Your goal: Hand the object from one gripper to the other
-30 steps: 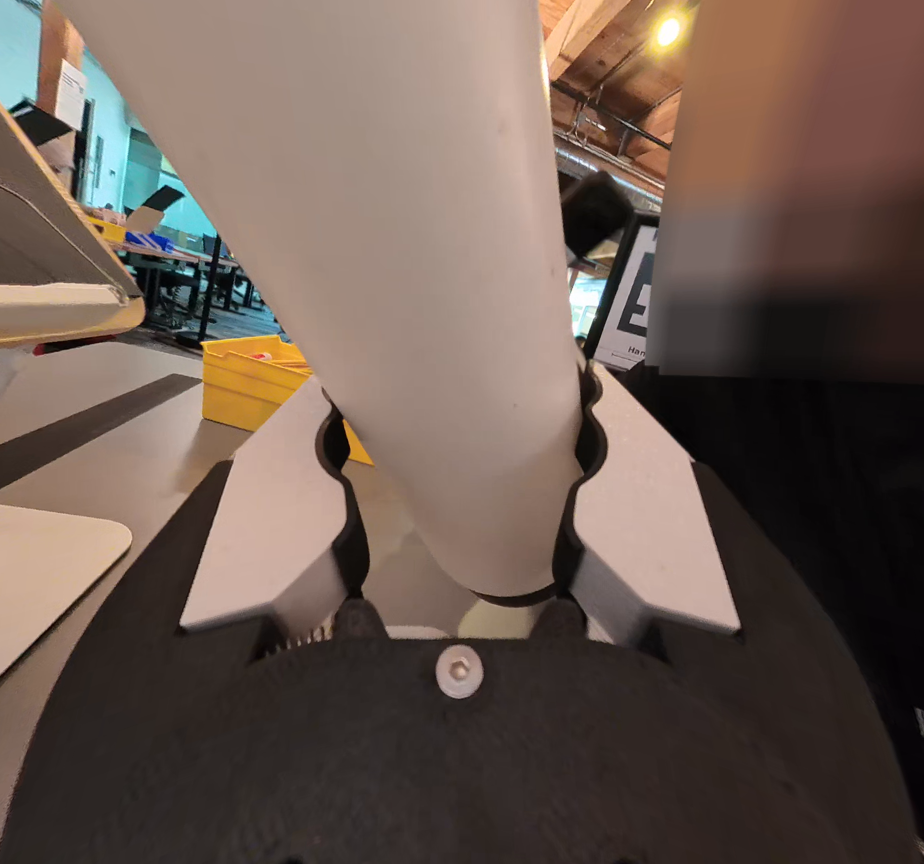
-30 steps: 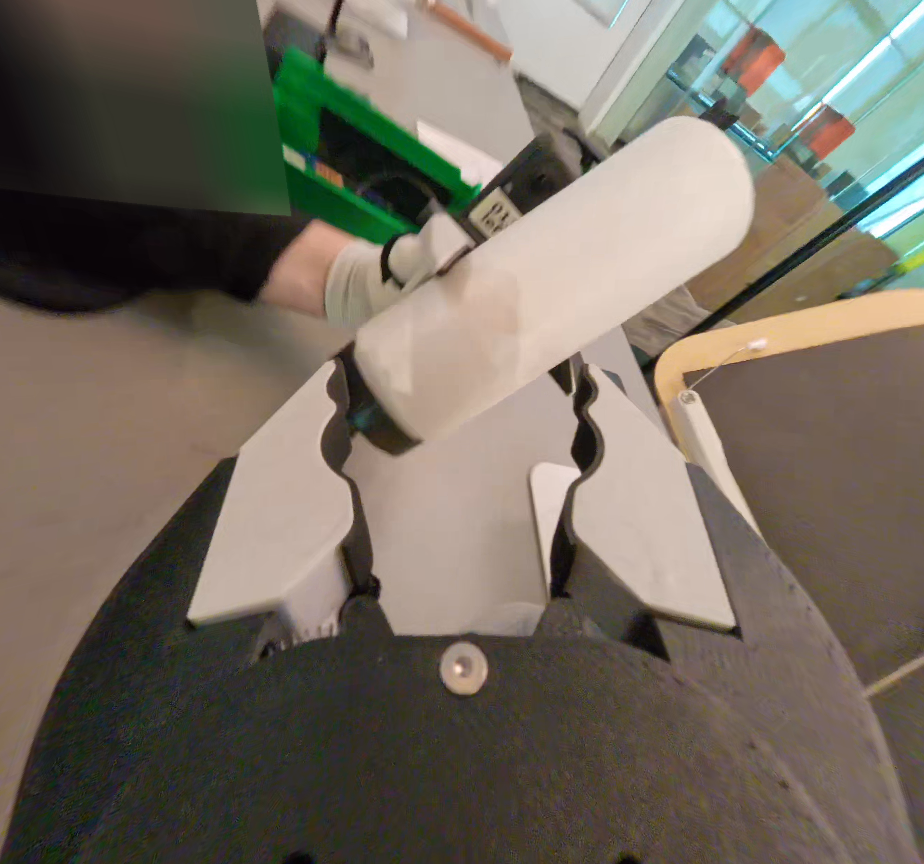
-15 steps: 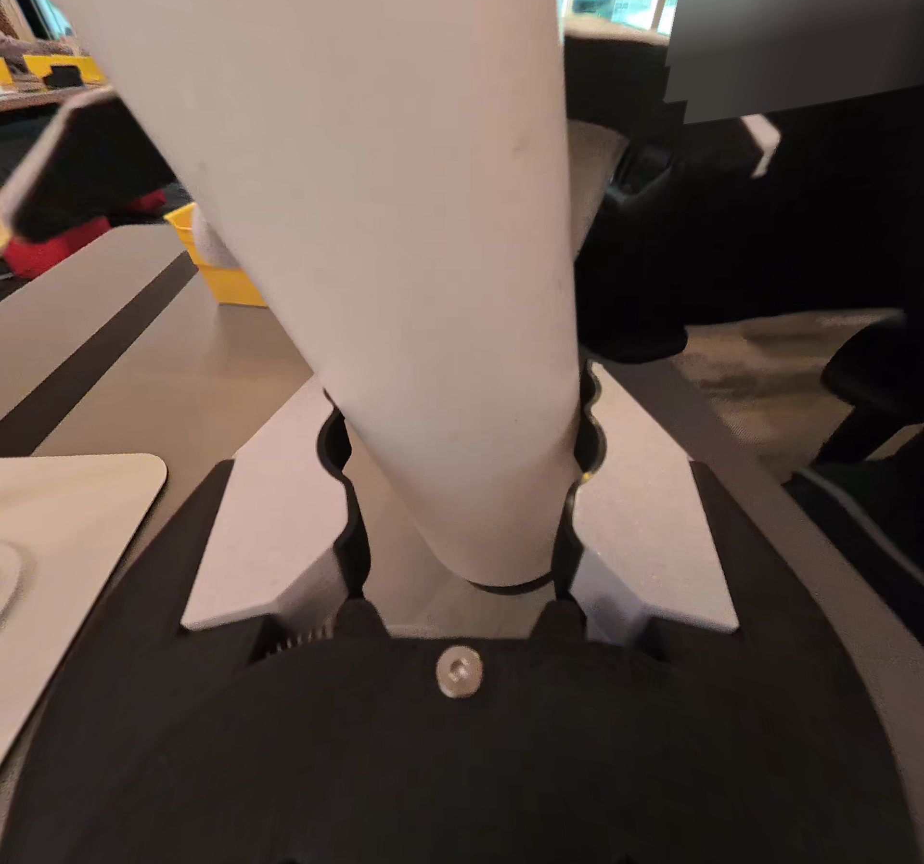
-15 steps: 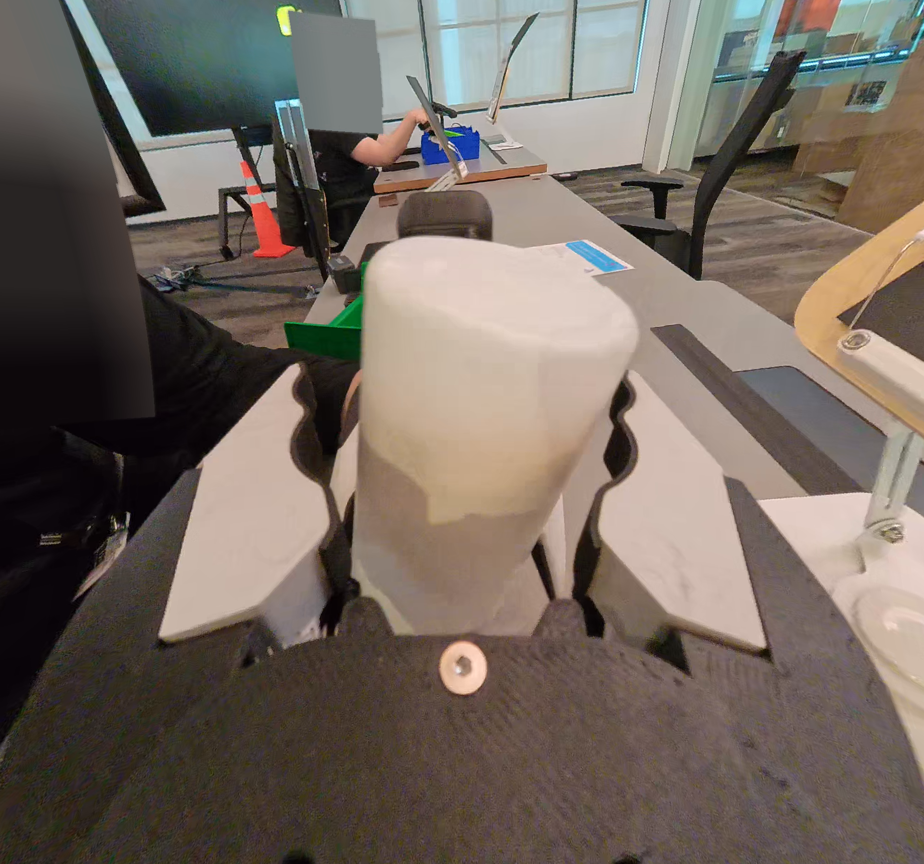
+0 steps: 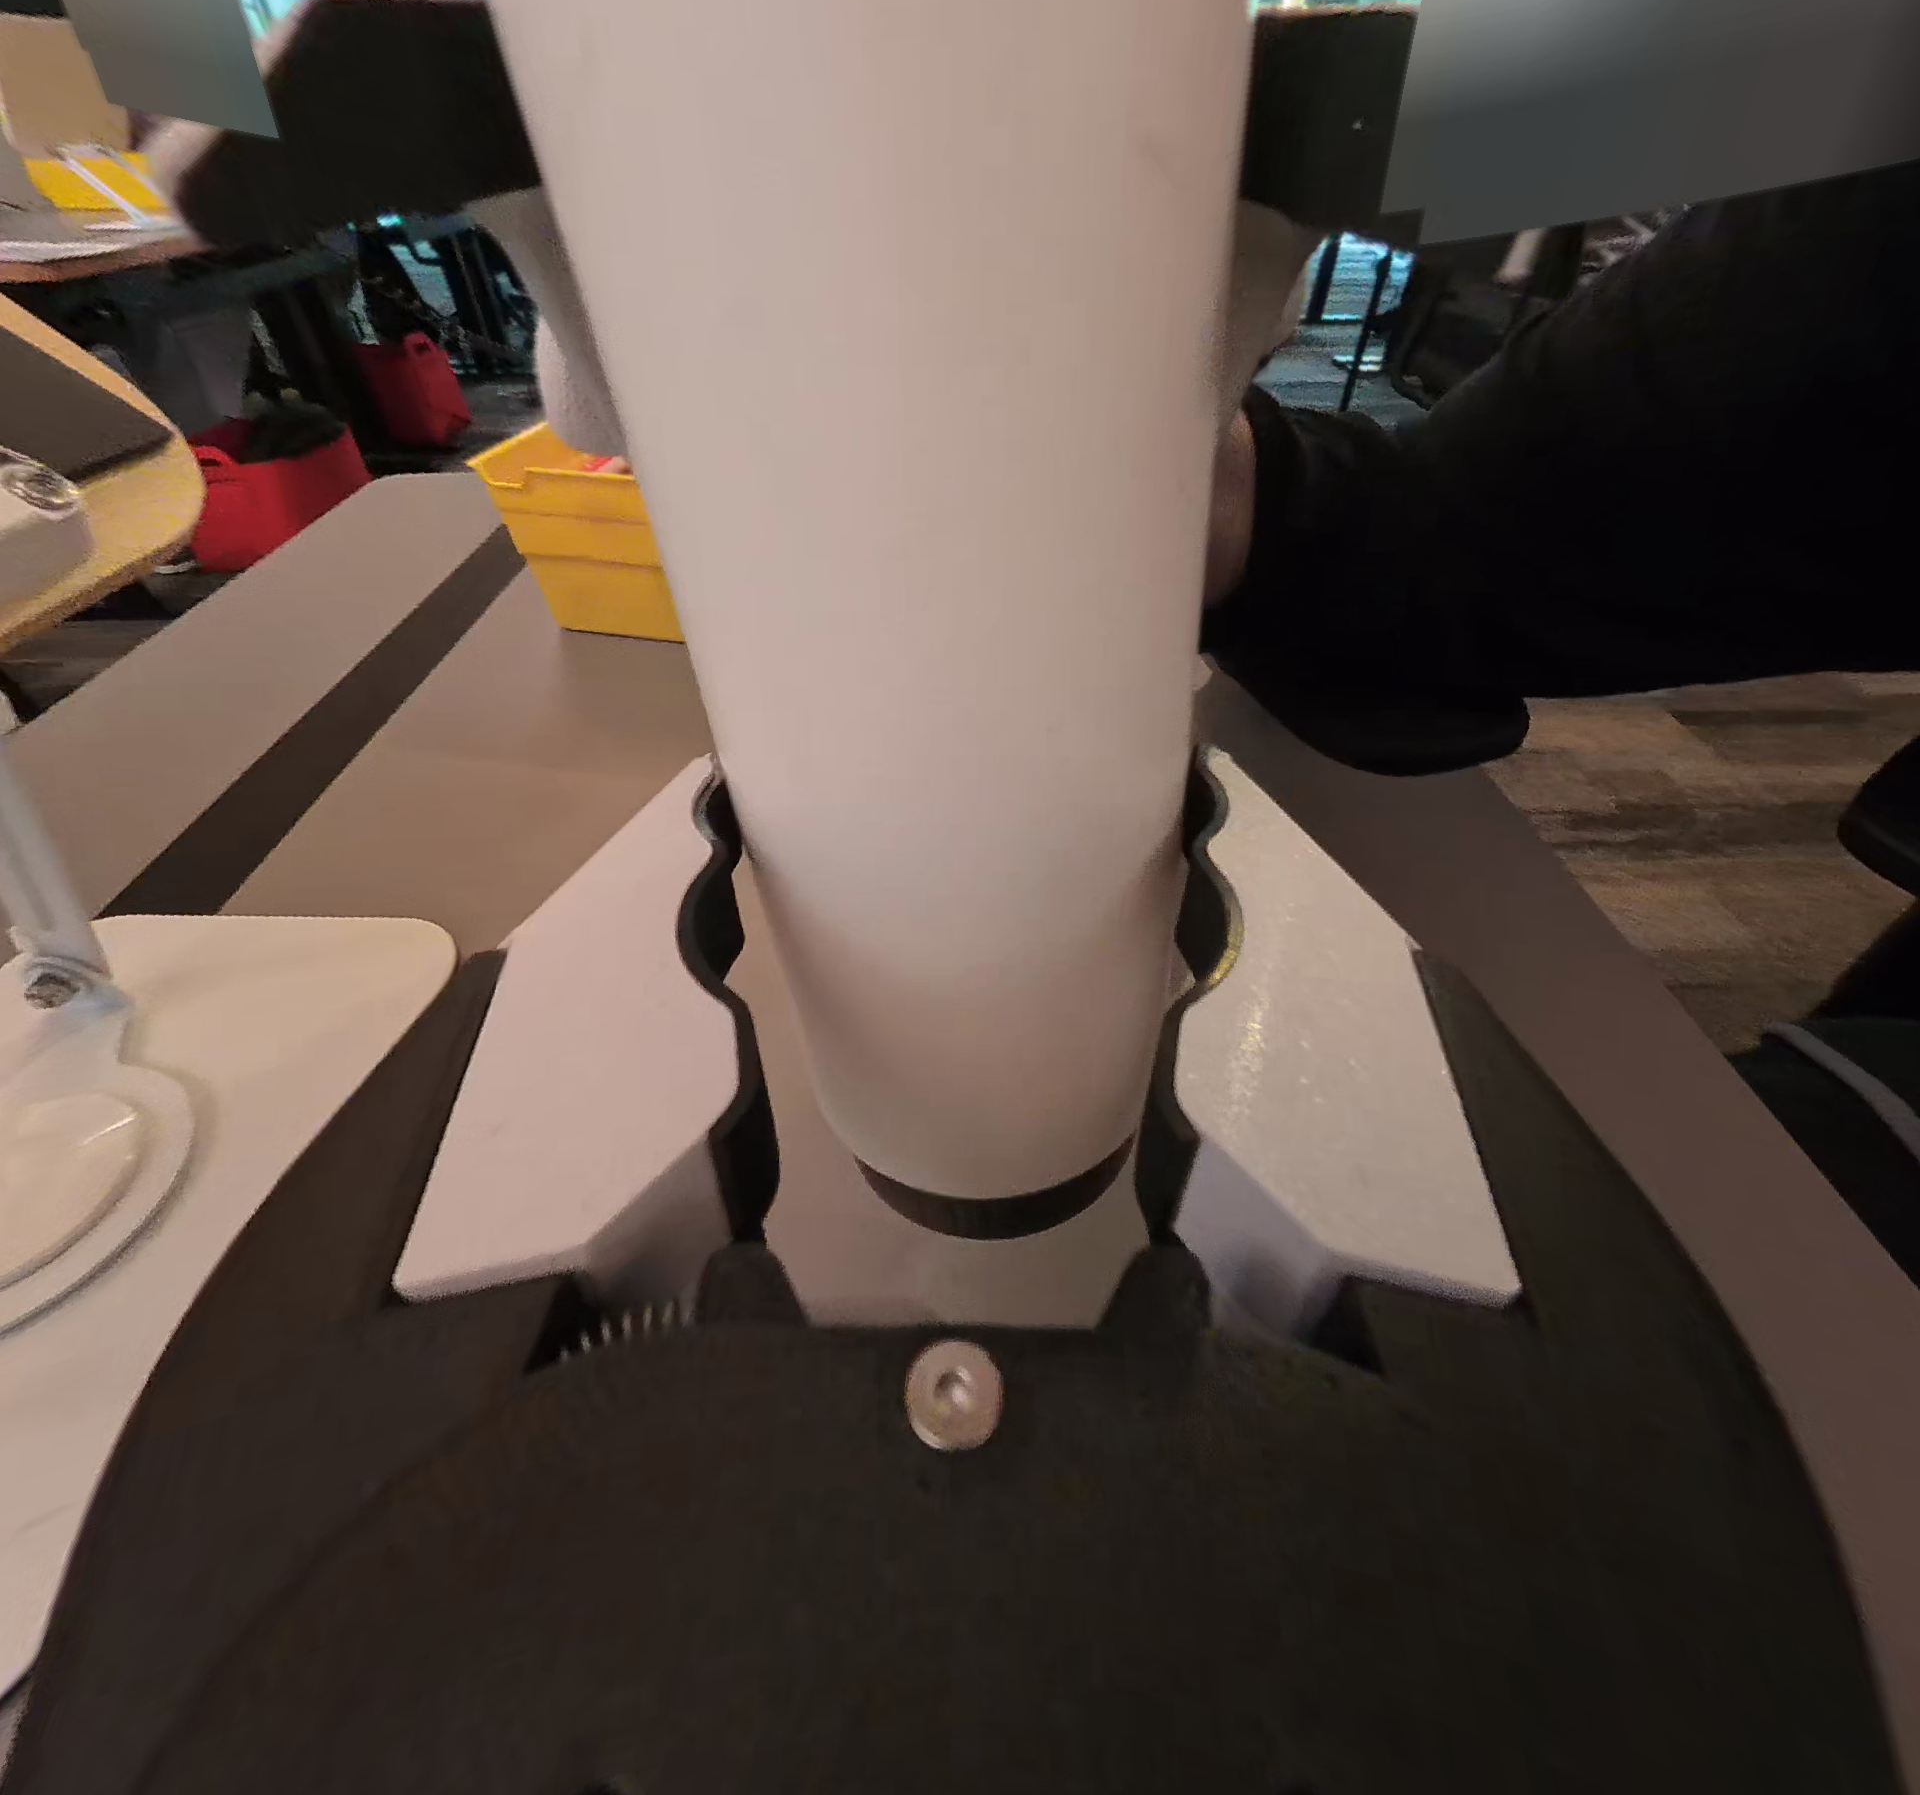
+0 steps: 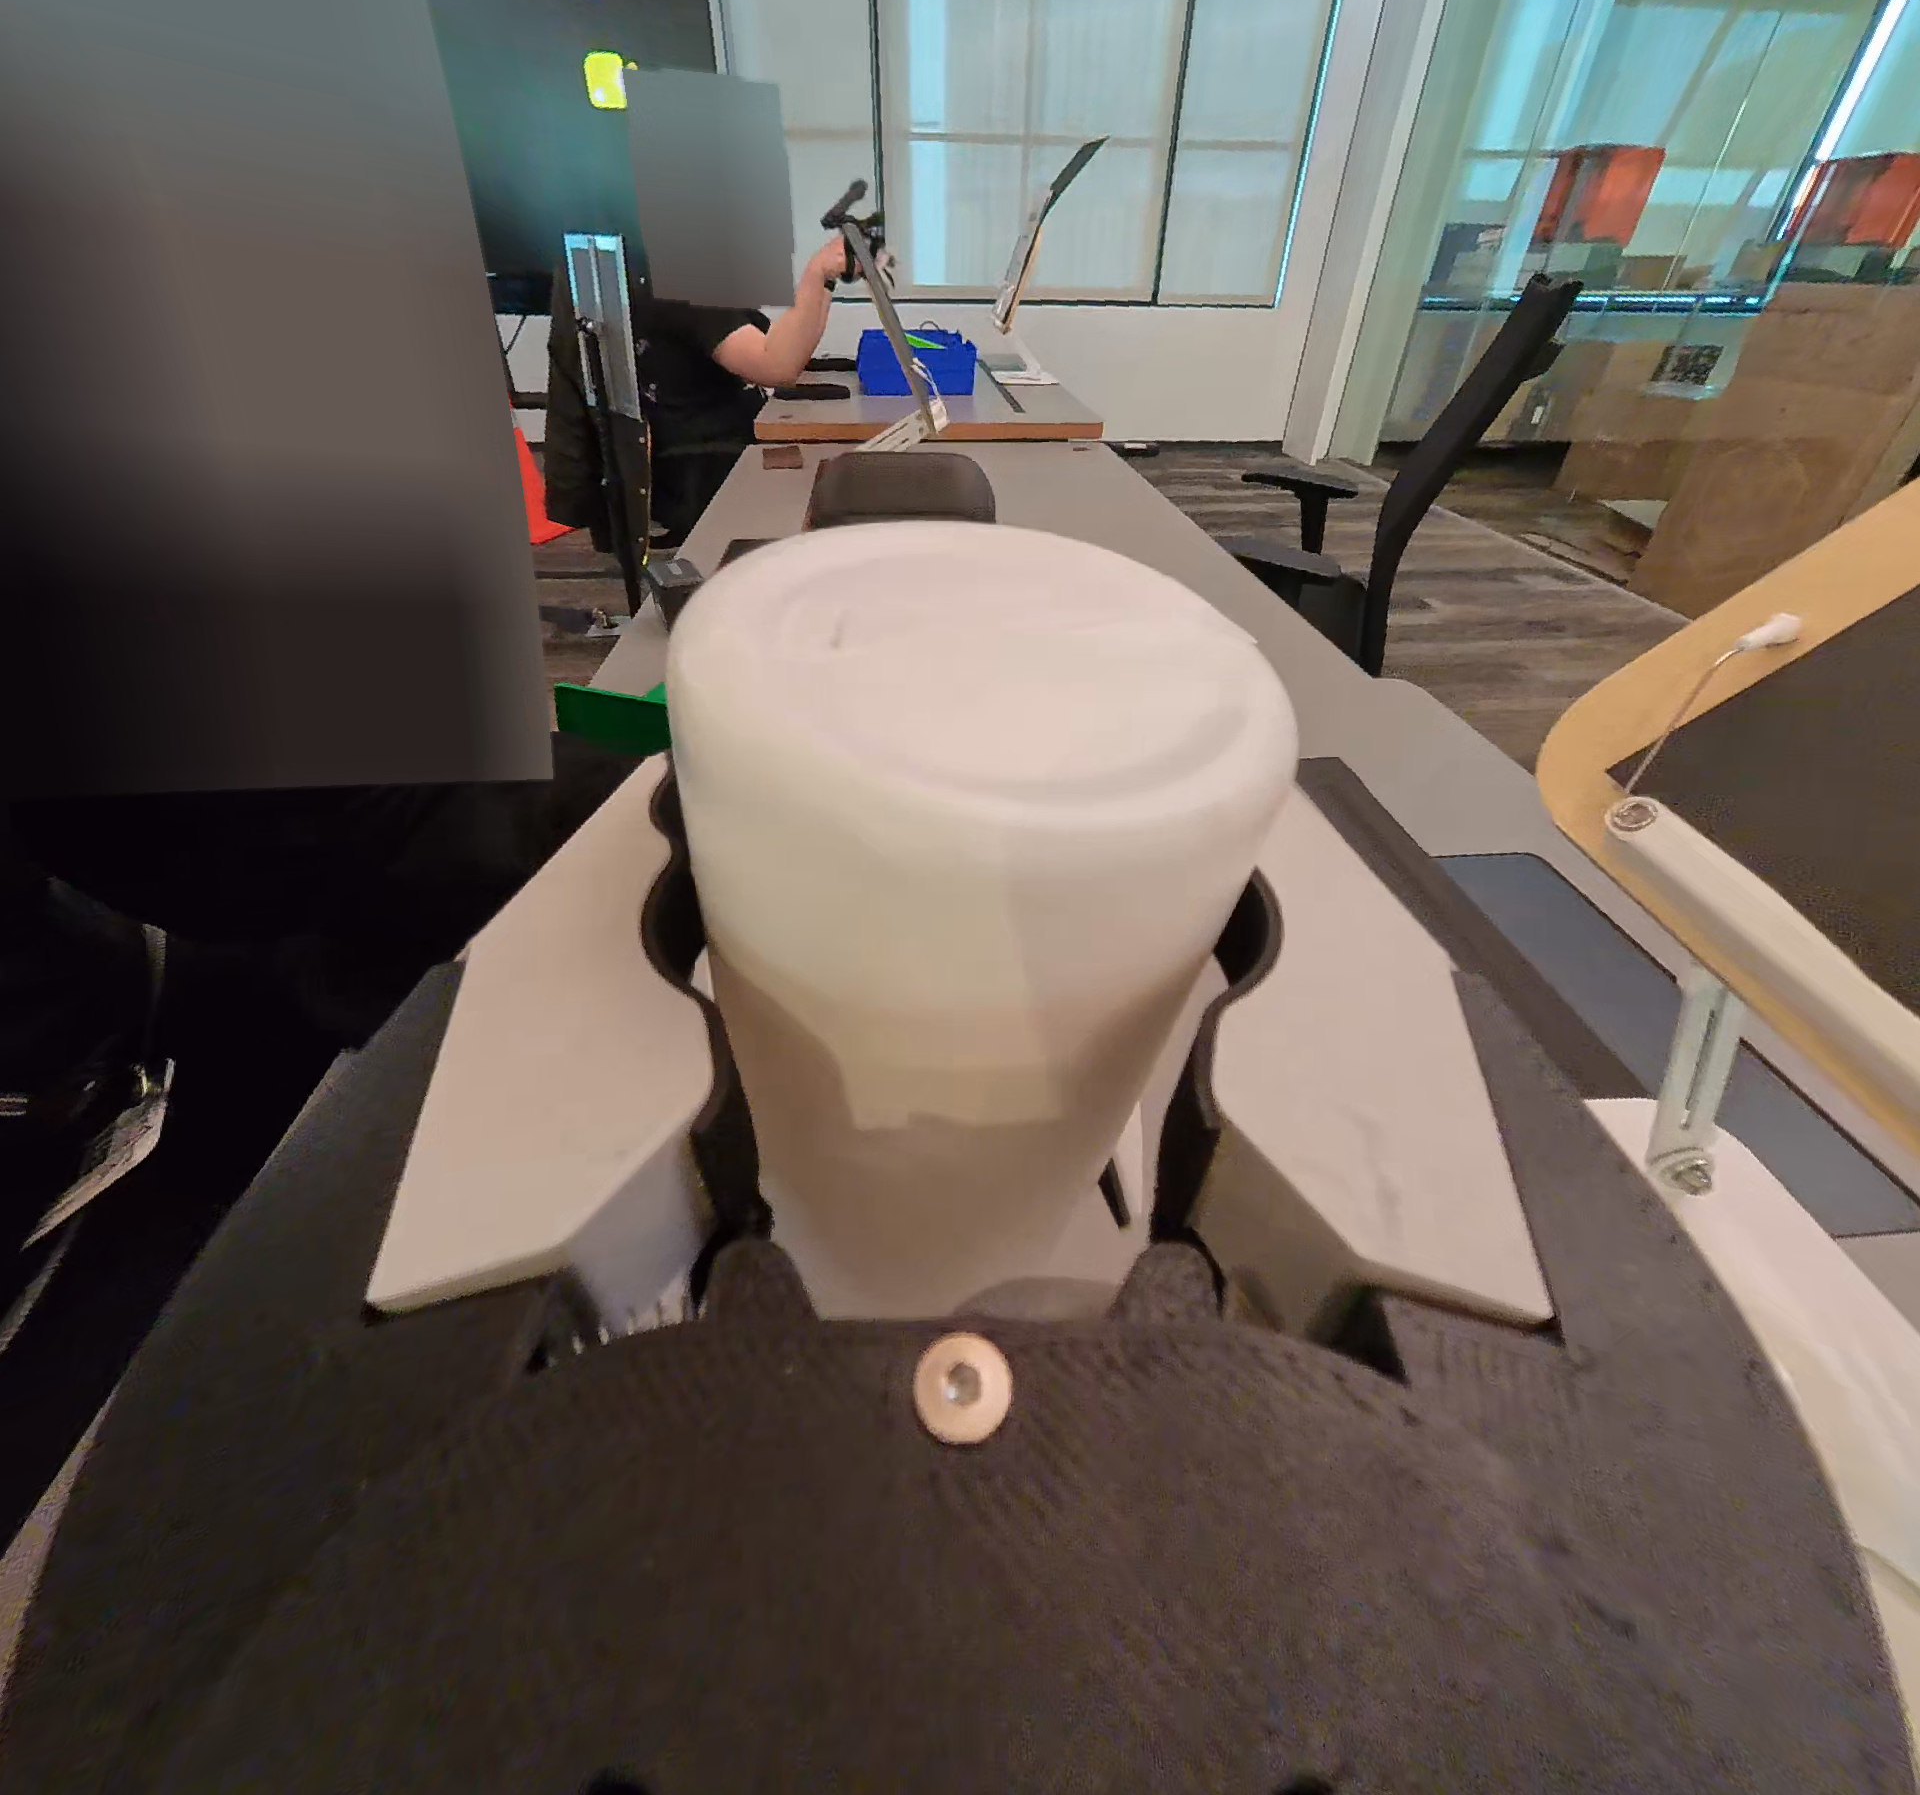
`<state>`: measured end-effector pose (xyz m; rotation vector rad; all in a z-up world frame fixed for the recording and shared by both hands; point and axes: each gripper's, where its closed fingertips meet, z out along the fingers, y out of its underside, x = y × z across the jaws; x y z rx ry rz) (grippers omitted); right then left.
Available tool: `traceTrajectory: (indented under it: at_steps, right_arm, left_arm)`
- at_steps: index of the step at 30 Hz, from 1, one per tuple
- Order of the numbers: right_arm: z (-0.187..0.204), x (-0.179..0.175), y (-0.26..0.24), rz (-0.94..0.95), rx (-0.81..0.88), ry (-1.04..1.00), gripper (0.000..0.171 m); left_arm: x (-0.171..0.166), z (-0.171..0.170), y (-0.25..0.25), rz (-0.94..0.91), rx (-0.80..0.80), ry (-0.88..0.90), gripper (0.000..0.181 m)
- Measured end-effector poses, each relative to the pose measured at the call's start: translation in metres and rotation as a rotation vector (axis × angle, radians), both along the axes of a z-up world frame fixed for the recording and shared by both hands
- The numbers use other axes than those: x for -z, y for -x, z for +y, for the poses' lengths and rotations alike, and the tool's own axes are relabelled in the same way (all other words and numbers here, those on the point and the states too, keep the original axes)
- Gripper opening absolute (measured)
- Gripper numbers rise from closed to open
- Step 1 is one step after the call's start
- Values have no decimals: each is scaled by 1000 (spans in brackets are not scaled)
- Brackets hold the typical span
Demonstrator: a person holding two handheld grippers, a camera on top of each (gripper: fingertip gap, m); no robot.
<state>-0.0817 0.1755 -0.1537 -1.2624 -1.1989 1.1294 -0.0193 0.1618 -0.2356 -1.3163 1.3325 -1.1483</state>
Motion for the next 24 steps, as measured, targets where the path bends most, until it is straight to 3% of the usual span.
traceTrajectory:
  at_steps: [6, 9, 18, 24]
  right_arm:
    - [7, -7, -11, -39, 66, -151, 99]
    - [11, -11, -16, -78, 132, -294, 100]
    - [47, 9, -26, -527, 513, -1069, 100]
    - [73, 40, -26, -756, 602, -1288, 100]
  left_arm:
    - [-13, 21, 17, -36, -84, 68, 82]
    - [-29, 29, 27, -144, -83, 160, 81]
    - [-73, 24, 44, -260, -43, 299, 90]
    - [-75, 26, 32, -119, -212, 168, 101]
